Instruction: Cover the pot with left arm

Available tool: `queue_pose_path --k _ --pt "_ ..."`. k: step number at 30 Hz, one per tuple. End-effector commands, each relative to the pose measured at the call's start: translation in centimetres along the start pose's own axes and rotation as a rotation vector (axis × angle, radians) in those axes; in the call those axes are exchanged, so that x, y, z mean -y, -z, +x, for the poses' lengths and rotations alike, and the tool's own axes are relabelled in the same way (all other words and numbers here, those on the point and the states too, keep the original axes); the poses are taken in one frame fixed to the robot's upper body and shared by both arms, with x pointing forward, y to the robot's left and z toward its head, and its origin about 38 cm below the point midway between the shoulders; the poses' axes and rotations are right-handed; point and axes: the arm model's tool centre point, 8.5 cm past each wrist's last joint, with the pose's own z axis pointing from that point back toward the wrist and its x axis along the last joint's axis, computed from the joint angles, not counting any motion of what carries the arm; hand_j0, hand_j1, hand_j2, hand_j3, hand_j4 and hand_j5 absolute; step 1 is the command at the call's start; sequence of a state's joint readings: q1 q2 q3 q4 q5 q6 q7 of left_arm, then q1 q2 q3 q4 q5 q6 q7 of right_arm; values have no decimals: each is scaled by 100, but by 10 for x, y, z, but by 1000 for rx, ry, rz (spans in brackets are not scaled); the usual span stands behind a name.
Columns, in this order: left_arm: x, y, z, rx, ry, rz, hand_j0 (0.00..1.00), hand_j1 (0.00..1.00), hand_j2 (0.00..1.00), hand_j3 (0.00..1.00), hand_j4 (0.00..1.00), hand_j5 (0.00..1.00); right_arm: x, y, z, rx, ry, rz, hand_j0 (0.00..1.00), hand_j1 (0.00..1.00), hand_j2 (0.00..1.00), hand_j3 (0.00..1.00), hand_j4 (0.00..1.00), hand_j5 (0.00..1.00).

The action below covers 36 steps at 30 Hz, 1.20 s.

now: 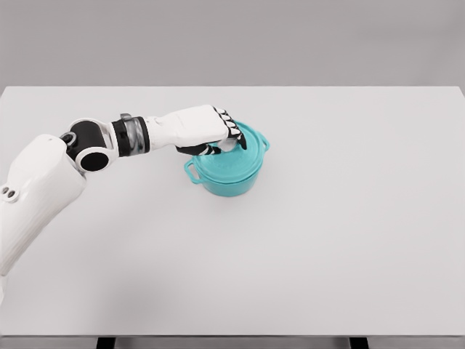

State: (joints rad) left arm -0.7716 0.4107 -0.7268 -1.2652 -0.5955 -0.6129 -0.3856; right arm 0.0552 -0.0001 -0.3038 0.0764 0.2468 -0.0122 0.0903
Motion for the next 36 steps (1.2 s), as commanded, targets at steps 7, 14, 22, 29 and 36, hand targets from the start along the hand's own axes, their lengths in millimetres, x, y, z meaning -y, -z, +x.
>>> queue_pose_path --k 7,14,22,29,36 --pt "-2 -1 1 2 -1 7 67 67 67 67 67 67 0 0 0 0 0 0 100 100 100 100 100 100" --pt "-3 0 2 5 0 11 69 69 69 69 69 69 0 0 0 0 0 0 100 100 100 100 100 100" --pt "-12 -7 2 6 14 32 75 75 75 75 75 75 0 0 0 0 0 0 100 100 100 100 100 100" --pt "-36 -47 -7 -41 97 48 82 82 82 82 82 82 0 0 0 0 0 0 100 100 100 100 100 100" --pt "-53 -160 -18 -147 142 -3 100 100 100 100 100 100 0 0 0 0 0 0 100 100 100 100 100 100"
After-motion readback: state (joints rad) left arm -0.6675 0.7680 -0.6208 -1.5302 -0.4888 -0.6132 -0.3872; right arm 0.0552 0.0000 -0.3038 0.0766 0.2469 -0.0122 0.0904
